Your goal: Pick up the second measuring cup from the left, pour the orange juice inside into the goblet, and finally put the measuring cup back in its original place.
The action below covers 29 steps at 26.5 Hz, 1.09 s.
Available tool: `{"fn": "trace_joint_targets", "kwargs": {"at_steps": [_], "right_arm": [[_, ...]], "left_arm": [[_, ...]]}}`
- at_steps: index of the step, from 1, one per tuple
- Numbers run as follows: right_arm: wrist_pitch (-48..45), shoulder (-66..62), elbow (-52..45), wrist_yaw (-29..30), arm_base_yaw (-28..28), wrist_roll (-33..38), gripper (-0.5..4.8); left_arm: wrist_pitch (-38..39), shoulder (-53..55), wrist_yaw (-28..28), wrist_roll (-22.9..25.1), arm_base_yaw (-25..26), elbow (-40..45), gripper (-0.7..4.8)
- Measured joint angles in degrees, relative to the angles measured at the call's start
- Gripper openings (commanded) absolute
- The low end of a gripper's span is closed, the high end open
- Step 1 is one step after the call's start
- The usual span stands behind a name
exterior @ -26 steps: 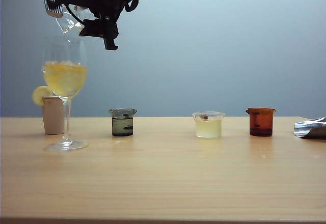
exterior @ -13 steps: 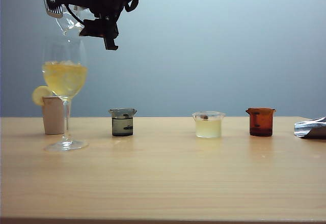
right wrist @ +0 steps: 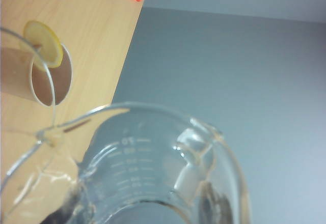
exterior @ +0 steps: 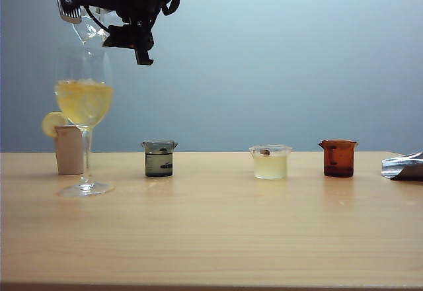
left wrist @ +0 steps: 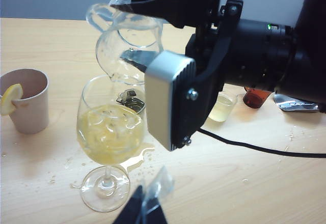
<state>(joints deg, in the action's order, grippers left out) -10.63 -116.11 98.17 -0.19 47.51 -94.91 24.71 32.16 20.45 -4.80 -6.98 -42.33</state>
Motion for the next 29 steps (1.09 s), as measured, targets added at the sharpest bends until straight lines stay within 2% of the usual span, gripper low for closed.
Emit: {"fn": "trace_joint_targets", "kwargs": {"at_steps": [4, 13, 18, 23, 29], "right_arm": [[0.00, 0.00, 0.00, 0.22, 0.00, 6.21, -0.01], [-0.15, 0.00, 0.00, 0.28, -0.37, 38.71, -0.01], [-1.51, 0.44, -0.02, 4.31, -2.03, 48.92, -0.01], [-2.19, 2.75, 0.02, 4.79, -4.70, 57.42, -0.01], [-2.16, 4.85, 0.02, 4.46, -8.70, 63.91, -0.01]], "left_arm": [[0.00, 0.00, 0.00, 0.00, 0.00, 0.00, -0.05], [0.00, -0.02, 0.00, 0.00, 0.00, 0.00, -0.05], [0.02, 0.02, 0.00, 0.00, 0.00, 0.00, -0.05], [0.20, -0.02, 0.00, 0.00, 0.00, 0.00, -0.05], [0.44, 0.00, 0.00, 0.00, 0.00, 0.00, -0.05]]}}
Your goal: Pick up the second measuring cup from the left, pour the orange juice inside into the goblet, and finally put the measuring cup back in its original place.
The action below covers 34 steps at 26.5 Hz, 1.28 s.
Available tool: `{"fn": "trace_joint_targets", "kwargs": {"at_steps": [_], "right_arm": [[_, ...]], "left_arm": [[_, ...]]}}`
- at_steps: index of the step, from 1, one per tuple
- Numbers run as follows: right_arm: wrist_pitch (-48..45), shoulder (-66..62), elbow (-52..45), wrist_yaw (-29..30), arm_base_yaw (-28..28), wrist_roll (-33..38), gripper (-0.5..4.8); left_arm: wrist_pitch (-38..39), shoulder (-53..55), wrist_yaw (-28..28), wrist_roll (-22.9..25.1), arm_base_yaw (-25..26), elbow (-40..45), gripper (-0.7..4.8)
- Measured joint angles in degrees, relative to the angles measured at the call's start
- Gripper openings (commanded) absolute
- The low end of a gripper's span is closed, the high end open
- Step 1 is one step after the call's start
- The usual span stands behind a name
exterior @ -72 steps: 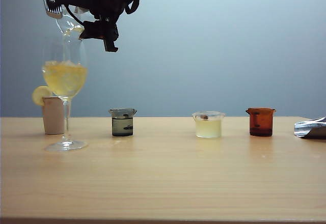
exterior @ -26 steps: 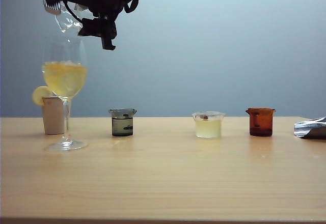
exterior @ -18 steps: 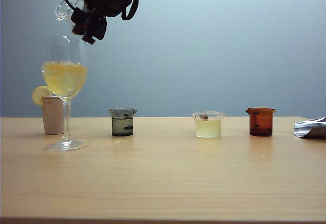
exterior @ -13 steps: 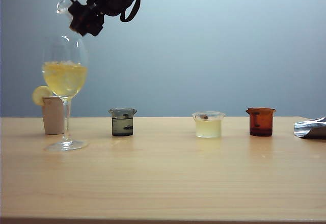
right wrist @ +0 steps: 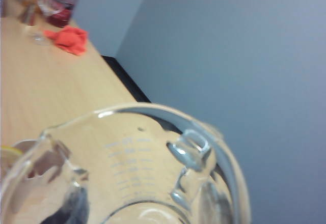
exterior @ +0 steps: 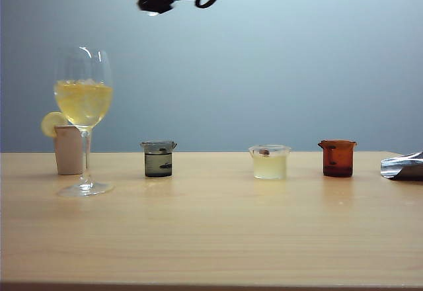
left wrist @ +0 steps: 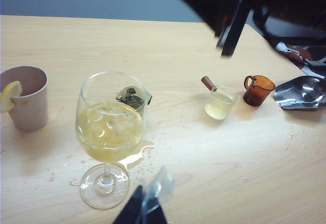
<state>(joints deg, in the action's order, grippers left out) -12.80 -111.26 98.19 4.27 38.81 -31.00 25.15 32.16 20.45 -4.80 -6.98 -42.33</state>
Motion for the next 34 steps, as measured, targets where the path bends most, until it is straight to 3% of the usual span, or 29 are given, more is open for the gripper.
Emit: {"fn": "trace_joint_targets", "kwargs": {"at_steps": [8, 15, 20, 27, 34], "right_arm": [[-2.21, 0.74, -2.60, 0.31, -5.79, 9.86, -0.01], [-10.21, 0.72, -13.59, 0.39, -5.40, 15.76, -0.02], [-19.58, 0.70, -23.02, -3.87, -5.05, 20.41, -0.01], [-25.16, 0.63, -32.17, -8.74, -4.11, 25.62, -0.01], [-26.36, -3.76, -33.11, -9.22, -4.11, 26.29, -0.01]], "left_arm": [[-0.02, -0.02, 0.00, 0.00, 0.00, 0.00, -0.05], [0.00, 0.02, 0.00, 0.00, 0.00, 0.00, -0.05], [0.44, 0.04, 0.00, -0.04, 0.00, 0.00, -0.05], [0.48, 0.07, 0.00, -0.20, 0.00, 0.00, -0.05], [0.48, 0.07, 0.00, -0.17, 0.00, 0.00, -0.05]]}}
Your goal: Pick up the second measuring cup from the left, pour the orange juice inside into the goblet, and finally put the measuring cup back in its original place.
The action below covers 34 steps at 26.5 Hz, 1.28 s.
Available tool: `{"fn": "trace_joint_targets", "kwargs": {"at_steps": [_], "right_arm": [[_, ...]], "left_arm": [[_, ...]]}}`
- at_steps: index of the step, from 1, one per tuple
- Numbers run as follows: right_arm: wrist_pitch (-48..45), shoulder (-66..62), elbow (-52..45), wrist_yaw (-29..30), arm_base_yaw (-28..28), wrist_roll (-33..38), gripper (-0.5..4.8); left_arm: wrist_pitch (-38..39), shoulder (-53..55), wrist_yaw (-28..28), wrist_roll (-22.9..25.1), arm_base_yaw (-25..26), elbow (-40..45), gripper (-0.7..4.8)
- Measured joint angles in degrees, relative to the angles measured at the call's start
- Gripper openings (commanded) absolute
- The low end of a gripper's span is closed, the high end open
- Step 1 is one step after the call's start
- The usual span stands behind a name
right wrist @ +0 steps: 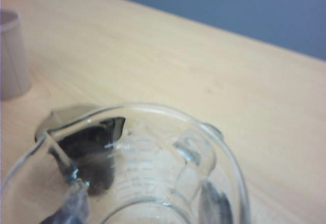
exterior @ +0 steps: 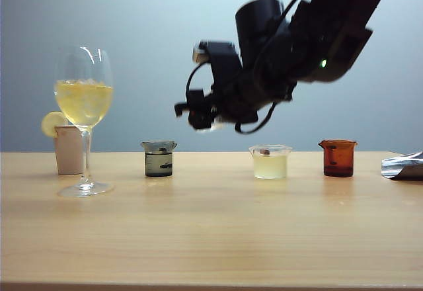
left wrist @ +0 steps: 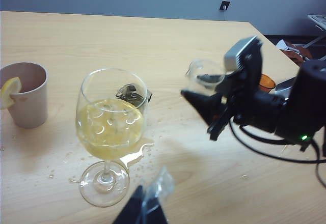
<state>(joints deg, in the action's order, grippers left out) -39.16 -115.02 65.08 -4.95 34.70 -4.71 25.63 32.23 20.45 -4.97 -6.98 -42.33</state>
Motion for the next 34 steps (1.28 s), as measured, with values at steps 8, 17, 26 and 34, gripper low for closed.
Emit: {"fn": "trace_joint_targets", "kwargs": {"at_steps": [8, 17, 26, 34], "right_arm": [[-3.19, -4.26, -0.15, 0.00, -0.02, 3.32, -0.01], [-4.66, -5.60, -0.07, -0.68, 0.00, 4.35, -0.01], [-4.72, -9.11, 3.63, -1.09, 0.00, 6.01, -0.01], [-4.70, -11.26, 6.05, -1.16, 0.00, 6.25, -0.01]], "left_arm": [[0.37, 0.00, 0.00, -0.02, 0.00, 0.00, -0.05], [0.98, 0.04, 0.00, 0.00, 0.02, 0.00, -0.05], [1.09, 0.07, 0.00, -0.02, 0.02, 0.00, -0.05], [1.18, 0.04, 0.00, -0.02, 0.00, 0.00, -0.05]]}}
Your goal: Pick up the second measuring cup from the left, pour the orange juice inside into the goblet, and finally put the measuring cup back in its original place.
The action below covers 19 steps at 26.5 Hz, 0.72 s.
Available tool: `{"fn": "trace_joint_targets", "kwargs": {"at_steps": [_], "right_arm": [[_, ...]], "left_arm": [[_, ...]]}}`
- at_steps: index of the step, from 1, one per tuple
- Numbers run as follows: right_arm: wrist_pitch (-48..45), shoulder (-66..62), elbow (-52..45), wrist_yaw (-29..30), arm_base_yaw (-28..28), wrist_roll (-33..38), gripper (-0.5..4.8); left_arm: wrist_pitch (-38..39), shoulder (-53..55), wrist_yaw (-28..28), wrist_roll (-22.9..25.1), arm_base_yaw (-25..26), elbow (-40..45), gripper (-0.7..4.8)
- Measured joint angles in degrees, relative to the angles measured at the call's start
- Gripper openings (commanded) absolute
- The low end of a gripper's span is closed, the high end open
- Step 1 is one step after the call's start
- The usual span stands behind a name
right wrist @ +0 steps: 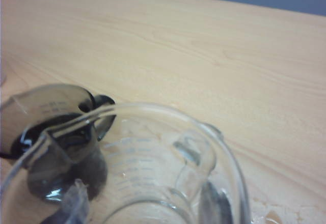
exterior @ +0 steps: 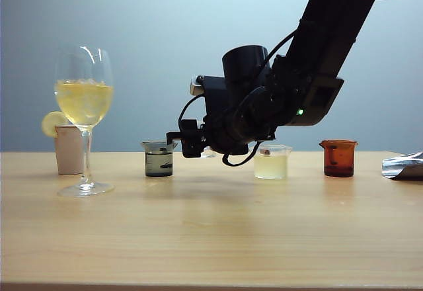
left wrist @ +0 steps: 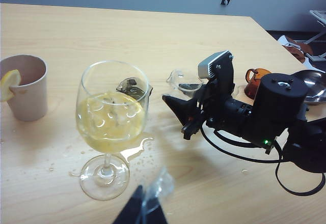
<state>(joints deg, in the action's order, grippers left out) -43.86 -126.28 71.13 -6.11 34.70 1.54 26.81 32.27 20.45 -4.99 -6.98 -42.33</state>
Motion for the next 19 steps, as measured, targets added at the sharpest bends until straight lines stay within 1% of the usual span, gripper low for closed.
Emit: {"fn": "trace_joint_targets", "kwargs": {"at_steps": [6, 15, 19], "right_arm": [[0.24, -0.70, 0.13, -0.24, -0.07, 0.00, -0.01], [0.44, -3.43, 3.15, -0.24, -0.26, 0.00, -0.01], [0.44, -3.43, 3.13, -1.68, -0.72, 0.02, -0.01]], "left_arm": [[0.00, 0.00, 0.00, 0.00, 0.02, 0.00, -0.05], [0.02, -0.04, 0.04, 0.02, 0.00, 0.00, -0.05], [0.07, -0.02, 0.02, 0.00, 0.02, 0.00, -0.05]]}}
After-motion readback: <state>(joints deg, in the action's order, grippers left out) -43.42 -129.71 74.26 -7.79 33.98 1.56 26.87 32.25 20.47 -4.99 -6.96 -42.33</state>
